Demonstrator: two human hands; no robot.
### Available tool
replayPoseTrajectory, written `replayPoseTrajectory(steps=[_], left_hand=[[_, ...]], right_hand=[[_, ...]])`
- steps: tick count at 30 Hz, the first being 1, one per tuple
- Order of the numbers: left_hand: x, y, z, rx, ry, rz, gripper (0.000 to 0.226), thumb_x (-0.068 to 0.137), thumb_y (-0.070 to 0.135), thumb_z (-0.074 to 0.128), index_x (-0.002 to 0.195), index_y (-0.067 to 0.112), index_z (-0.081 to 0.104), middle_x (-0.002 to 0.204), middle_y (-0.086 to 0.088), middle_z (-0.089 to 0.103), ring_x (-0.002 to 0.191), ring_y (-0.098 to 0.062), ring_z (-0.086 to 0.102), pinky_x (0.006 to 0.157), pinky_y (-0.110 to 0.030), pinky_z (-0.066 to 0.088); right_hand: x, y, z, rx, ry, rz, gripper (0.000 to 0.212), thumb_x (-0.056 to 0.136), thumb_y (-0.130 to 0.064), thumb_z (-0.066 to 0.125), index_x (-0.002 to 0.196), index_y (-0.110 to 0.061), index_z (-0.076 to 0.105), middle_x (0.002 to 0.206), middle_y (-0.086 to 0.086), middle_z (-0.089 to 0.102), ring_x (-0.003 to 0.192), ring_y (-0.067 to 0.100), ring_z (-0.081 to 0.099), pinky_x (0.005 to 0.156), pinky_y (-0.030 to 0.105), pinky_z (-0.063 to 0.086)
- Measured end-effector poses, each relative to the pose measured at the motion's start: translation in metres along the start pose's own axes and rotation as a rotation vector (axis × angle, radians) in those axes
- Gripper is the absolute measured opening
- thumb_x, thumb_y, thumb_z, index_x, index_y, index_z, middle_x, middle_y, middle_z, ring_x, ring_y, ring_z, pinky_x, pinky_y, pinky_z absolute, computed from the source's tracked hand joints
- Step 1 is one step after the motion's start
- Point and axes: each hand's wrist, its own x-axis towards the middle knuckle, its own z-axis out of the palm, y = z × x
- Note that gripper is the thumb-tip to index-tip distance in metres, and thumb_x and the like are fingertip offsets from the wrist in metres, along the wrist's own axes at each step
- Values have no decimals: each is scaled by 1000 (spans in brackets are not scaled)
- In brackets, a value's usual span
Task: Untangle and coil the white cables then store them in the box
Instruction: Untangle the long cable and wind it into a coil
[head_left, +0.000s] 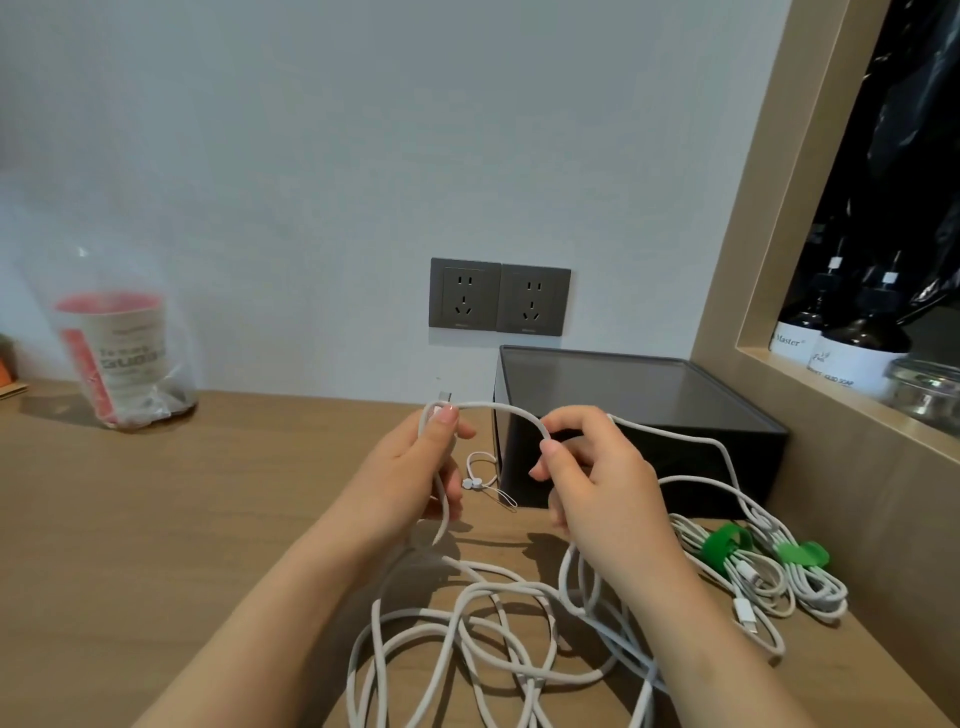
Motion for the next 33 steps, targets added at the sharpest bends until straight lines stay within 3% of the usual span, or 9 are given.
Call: replayPoseTrajectory(steps=[4, 10, 12, 15, 19, 26, 30, 33], left_hand=[[-2, 7, -2, -267, -61, -33, 21, 97, 31, 40, 108, 18, 53, 56, -2, 56, 51, -17, 58, 58, -35, 54], [-3, 6, -2, -369, -124, -66, 15, 96, 14, 47, 111, 13, 51, 54, -1, 50, 36, -12, 44, 38, -23, 45], [-3, 6, -1, -358, -139, -83, 22, 90, 23, 54, 111, 15, 52, 52, 2, 45, 36, -10, 38, 37, -22, 41], [-3, 7, 0, -386, -162, -114, 59, 65, 52, 60, 112, 18, 50, 54, 4, 41, 37, -9, 35, 39, -24, 42], [-4, 7, 1, -400, -162, -112, 58, 61, 62, 54, 105, 23, 52, 55, 4, 43, 38, -9, 38, 43, -28, 45], [-2, 2, 9, -239, 132, 39, 55, 50, 54, 67, 93, 21, 55, 64, 1, 46, 42, -9, 42, 56, -33, 50], [2, -2, 5, -238, 231, 46, 62, 52, 46, 87, 99, 25, 53, 82, -9, 53, 47, -8, 44, 56, -31, 47], [3, -3, 4, -285, 233, 20, 62, 48, 39, 81, 100, 26, 52, 79, -6, 48, 48, -8, 41, 54, -30, 43]], right_hand=[[-1, -1, 0, -40, 16, -12, 25, 95, -18, 49, 82, -39, 43, 77, -6, 62, 58, 2, 51, 57, 20, 40], [-3, -2, -1, -81, 32, -50, 24, 93, -21, 53, 80, -40, 47, 78, -11, 63, 63, -9, 55, 53, 13, 40], [-4, -2, 1, -99, 20, -64, 25, 93, -21, 53, 79, -41, 47, 77, -11, 63, 61, -9, 54, 51, 11, 40], [-5, -2, 2, -102, 20, -80, 26, 93, -21, 53, 80, -42, 47, 77, -13, 63, 65, -7, 55, 53, 10, 42], [-6, -3, 1, -106, 21, -113, 26, 92, -21, 55, 80, -43, 49, 78, -15, 63, 79, -4, 56, 63, 15, 47], [-9, -3, 6, -242, -56, -177, 14, 92, -22, 54, 95, -35, 59, 83, -23, 58, 84, -2, 56, 72, 20, 50], [-9, -4, 7, -270, -124, -206, 15, 92, -24, 54, 102, -32, 63, 87, -21, 60, 85, 1, 56, 75, 22, 51], [-9, -4, 8, -287, -159, -218, 17, 92, -25, 55, 104, -32, 64, 91, -19, 61, 87, 2, 57, 78, 24, 52]])
